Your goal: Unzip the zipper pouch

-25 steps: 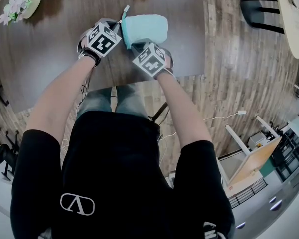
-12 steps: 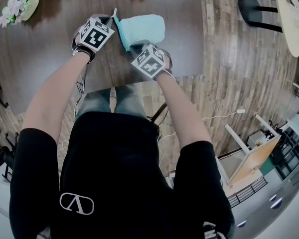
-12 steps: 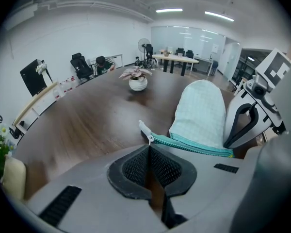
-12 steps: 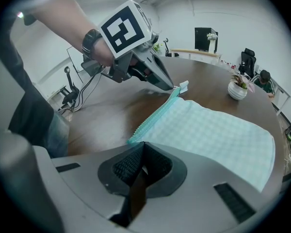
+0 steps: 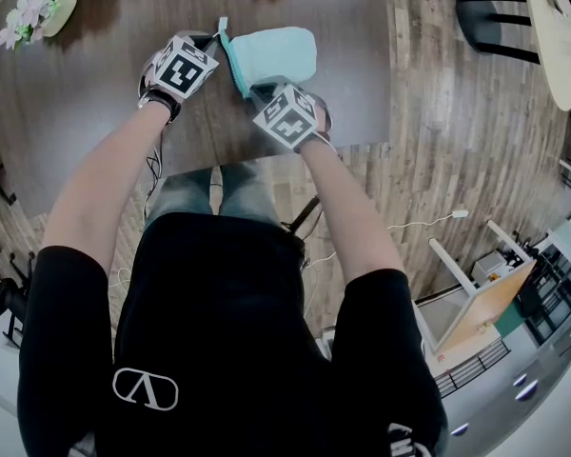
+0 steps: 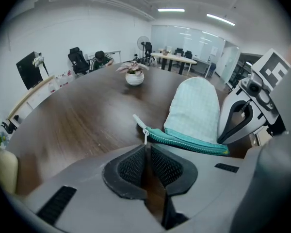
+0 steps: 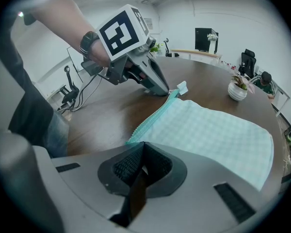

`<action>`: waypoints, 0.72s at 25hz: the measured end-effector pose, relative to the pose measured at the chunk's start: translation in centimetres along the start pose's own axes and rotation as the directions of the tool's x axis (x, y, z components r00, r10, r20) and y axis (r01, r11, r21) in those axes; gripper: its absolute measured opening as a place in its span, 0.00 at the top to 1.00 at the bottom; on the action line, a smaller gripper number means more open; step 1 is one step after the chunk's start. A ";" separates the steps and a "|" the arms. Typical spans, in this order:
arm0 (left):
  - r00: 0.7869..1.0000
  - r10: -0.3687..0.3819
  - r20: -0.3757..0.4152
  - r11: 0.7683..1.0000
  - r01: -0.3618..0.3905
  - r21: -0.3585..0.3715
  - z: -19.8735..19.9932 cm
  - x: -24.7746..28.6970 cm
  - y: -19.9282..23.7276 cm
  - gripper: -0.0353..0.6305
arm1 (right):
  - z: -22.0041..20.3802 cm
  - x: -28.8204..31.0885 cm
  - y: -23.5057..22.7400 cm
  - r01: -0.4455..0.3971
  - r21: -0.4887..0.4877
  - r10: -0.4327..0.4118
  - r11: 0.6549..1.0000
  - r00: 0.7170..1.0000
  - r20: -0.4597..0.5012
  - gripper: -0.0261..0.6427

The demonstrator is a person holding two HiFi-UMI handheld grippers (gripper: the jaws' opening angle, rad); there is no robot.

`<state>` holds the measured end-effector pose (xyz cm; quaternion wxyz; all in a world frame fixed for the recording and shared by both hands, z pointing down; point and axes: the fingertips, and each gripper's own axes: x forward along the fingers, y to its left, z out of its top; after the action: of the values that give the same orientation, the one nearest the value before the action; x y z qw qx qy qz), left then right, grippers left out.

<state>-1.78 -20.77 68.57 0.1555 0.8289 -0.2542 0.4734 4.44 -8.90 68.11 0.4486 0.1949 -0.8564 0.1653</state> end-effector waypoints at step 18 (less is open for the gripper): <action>0.957 -0.020 0.291 0.999 0.033 -0.037 2.9 -10.1 -1.9 0.93 | 0.8 -1.5 0.2 0.073 0.009 -0.073 0.997 0.997 0.036 0.96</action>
<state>-2.90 -17.88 58.30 0.1402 0.8893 -0.2730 0.3391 4.55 -8.87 66.37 0.4378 0.2308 -0.8562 0.1484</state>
